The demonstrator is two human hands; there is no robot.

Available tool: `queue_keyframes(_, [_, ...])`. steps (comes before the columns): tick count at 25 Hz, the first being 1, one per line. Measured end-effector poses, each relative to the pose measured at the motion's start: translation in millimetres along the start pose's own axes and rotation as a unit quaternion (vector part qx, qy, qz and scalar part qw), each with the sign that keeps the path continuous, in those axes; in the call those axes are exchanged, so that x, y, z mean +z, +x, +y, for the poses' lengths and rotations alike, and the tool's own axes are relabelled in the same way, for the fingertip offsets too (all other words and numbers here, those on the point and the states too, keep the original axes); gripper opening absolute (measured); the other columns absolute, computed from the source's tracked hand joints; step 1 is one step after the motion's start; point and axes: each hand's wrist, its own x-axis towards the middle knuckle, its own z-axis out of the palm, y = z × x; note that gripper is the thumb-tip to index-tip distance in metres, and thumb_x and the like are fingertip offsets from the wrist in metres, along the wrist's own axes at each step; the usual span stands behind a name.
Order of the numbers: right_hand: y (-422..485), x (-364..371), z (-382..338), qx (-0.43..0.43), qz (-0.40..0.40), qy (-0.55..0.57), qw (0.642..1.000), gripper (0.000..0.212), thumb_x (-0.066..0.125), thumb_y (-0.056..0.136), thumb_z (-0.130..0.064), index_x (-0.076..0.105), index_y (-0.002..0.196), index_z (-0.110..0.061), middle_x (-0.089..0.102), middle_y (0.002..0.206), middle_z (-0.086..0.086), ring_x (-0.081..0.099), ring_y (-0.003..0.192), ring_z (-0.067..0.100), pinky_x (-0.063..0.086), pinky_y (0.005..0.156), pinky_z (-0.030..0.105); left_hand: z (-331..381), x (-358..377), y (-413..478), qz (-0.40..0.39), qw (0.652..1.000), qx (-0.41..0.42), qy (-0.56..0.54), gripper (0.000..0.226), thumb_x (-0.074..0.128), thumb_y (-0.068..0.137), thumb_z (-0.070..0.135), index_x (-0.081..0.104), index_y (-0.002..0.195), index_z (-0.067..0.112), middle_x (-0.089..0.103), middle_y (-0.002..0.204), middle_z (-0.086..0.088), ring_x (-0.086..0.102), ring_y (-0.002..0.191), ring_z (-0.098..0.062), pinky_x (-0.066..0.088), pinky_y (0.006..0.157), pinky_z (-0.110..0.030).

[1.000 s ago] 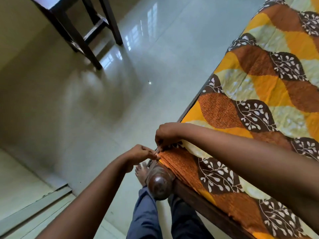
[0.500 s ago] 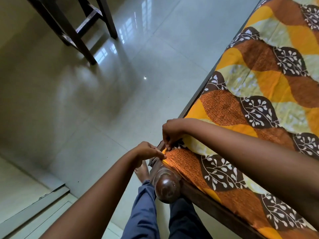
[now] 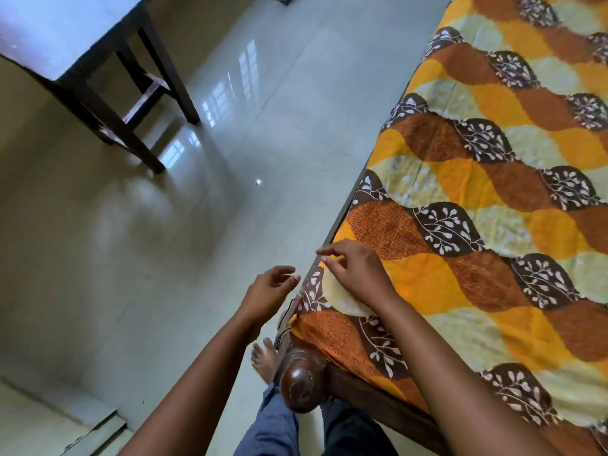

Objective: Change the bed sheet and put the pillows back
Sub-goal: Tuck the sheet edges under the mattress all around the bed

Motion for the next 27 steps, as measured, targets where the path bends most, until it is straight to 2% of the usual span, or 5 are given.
queue_keyframes(6, [-10,-60,62,0.128,0.168,0.114,0.971,0.023,0.051,0.095,-0.018,0.067,0.111,-0.021,0.066,0.112,0.0,0.06,0.095,0.011,0.041,0.065,0.01,75,39,28,-0.034,0.996,0.086,0.013,0.054,0.044,0.093,0.044,0.032,0.143,0.026,0.035,0.147,0.005,0.037,0.132,-0.012,0.03,0.1,-0.024])
queue_keyframes(12, [49,-139,129,0.11,0.24,0.053,0.963,0.031,0.05,0.096,-0.019,0.058,0.124,-0.013,0.052,0.134,0.005,0.047,0.124,0.019,0.042,0.096,0.026,169,97,110,-0.036,0.99,0.133,0.031,0.057,0.033,0.097,0.044,0.02,0.148,0.02,0.02,0.154,0.004,0.025,0.14,-0.015,0.02,0.111,-0.028])
queue_keyframes(16, [115,-197,180,0.064,0.206,-0.018,0.976,0.051,0.043,0.095,-0.039,0.036,0.143,-0.02,0.023,0.155,0.004,0.018,0.143,0.019,0.022,0.114,0.038,222,132,172,-0.033,0.989,0.138,0.046,0.062,0.032,0.094,0.051,0.02,0.148,0.022,0.019,0.155,0.002,0.023,0.141,-0.016,0.019,0.116,-0.035])
queue_keyframes(21, [226,-256,215,0.031,0.11,-0.207,0.972,0.065,0.031,0.096,-0.052,0.009,0.15,-0.023,-0.004,0.158,0.001,-0.005,0.146,0.018,-0.002,0.117,0.042,232,131,202,-0.112,0.992,0.012,-0.05,0.058,0.019,0.086,0.07,0.06,0.114,0.039,0.067,0.115,-0.001,0.064,0.105,-0.022,0.045,0.097,-0.039])
queue_keyframes(27, [245,-202,210,-0.059,0.109,-0.276,0.953,0.077,0.008,0.084,-0.062,0.01,0.15,-0.021,0.005,0.158,0.004,0.003,0.146,0.022,-0.008,0.114,0.04,217,134,202,-0.085,0.991,-0.062,-0.087,0.053,0.025,0.085,0.068,0.065,0.099,0.037,0.071,0.106,-0.005,0.066,0.099,-0.026,0.045,0.099,-0.041])
